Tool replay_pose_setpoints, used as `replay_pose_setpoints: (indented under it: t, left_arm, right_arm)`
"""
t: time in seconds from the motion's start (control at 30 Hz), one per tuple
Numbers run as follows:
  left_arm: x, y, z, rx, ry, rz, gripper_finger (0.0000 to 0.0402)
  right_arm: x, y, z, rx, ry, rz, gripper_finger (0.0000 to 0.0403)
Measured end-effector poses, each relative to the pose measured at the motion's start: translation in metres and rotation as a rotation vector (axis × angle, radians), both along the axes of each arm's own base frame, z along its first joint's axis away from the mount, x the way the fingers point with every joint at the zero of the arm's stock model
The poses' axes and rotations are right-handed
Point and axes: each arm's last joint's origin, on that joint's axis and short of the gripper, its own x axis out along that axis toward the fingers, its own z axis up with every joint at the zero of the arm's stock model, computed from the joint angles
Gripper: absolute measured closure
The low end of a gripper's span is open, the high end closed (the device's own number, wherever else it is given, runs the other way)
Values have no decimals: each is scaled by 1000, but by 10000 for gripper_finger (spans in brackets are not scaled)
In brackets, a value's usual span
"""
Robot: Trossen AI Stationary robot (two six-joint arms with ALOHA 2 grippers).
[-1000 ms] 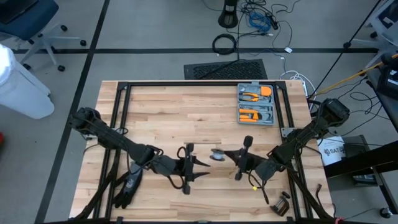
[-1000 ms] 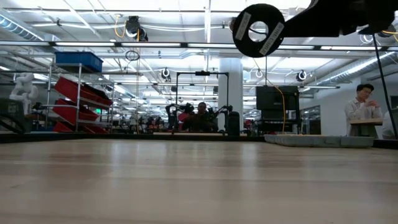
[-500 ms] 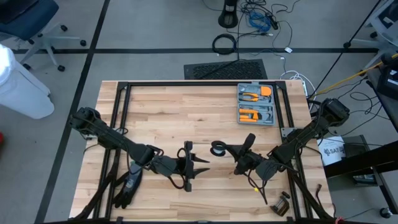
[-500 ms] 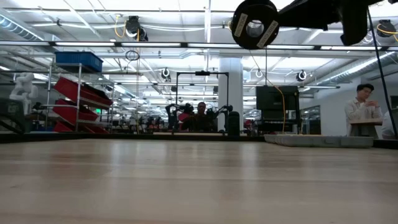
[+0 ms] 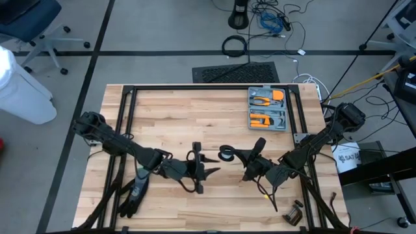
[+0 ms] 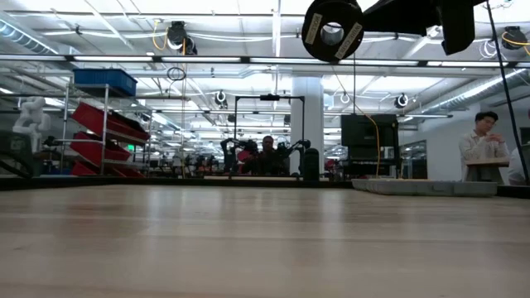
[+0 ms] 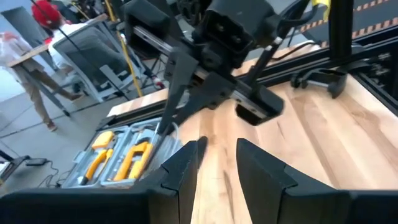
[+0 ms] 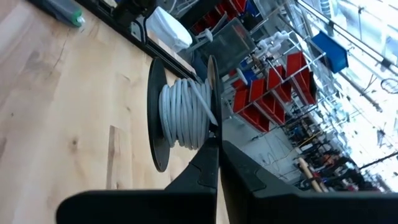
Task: Coil cords
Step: Uncoil the white wire from the spool
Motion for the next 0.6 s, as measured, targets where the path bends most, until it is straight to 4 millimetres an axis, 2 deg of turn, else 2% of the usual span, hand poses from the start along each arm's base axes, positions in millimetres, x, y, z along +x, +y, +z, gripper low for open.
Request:
replay_pose_setpoints:
  t: [0.23,0.6]
  left_arm:
    - [4,7,-2,-19,11,-15,283]
    - [5,5,-6,-86,23,-30,283]
  right_arm:
    - [3,-4,-1,72,-20,23,403]
    - [10,-14,-13,343,7,105,403]
